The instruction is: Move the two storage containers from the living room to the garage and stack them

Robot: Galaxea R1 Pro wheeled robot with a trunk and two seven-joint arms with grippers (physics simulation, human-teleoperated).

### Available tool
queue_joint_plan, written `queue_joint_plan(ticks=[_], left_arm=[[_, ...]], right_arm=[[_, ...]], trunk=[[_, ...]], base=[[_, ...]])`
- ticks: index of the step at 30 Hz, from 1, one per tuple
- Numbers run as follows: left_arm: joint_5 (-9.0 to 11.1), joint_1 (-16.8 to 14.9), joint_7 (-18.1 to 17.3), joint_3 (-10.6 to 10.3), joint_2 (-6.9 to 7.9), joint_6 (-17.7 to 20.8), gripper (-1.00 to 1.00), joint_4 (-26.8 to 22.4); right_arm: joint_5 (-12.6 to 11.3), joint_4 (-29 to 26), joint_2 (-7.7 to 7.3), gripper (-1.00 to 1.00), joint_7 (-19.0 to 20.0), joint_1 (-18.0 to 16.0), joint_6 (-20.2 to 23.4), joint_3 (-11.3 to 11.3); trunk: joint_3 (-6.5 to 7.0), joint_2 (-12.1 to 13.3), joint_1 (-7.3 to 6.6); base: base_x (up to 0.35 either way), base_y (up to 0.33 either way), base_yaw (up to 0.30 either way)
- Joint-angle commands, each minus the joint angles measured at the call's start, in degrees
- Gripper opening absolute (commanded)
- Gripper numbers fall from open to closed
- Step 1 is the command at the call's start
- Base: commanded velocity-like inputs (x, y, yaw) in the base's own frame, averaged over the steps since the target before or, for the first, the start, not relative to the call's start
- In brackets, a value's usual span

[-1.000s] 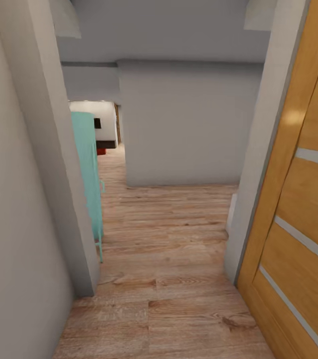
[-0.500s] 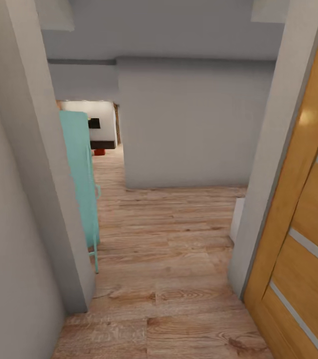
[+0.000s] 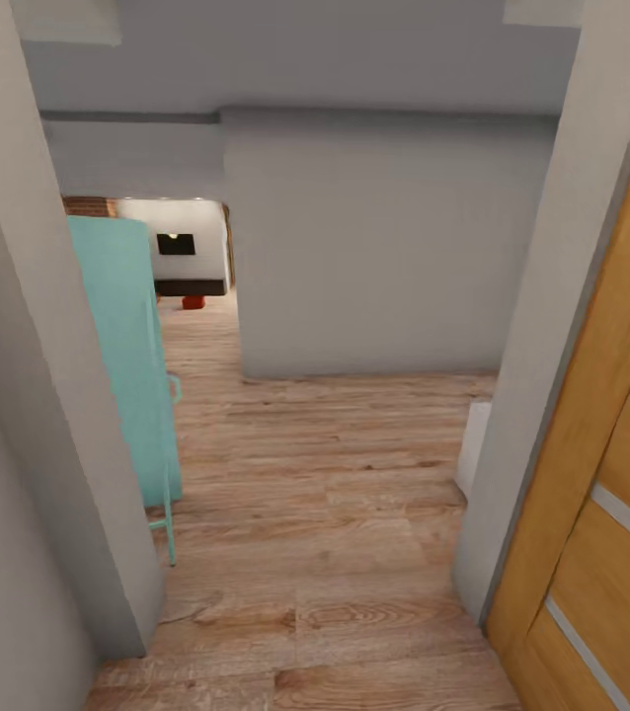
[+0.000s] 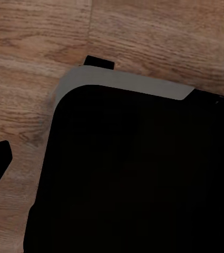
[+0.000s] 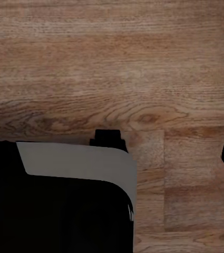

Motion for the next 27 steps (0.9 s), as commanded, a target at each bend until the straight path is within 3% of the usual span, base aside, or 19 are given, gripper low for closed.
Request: queue_joint_plan(ticks=[1,27], left_arm=[[0.14,-0.01,0.04,0.29,-0.03,-0.12,1.00,0.01],[0.14,-0.01,0.04,0.30,-0.04,-0.12,1.00,0.00]], right_arm=[[-0.57,0.18,0.01,1.00,0.06,-0.07,-0.34,0.49],[-0.57,0.18,0.01,1.00,0.06,-0.07,-0.43,0.57]], trunk=[[-0.06,-0.03,0.03],[-0.06,-0.03,0.03]], base=[[0.320,-0.136,0.000],[0.323,-0.027,0.034]])
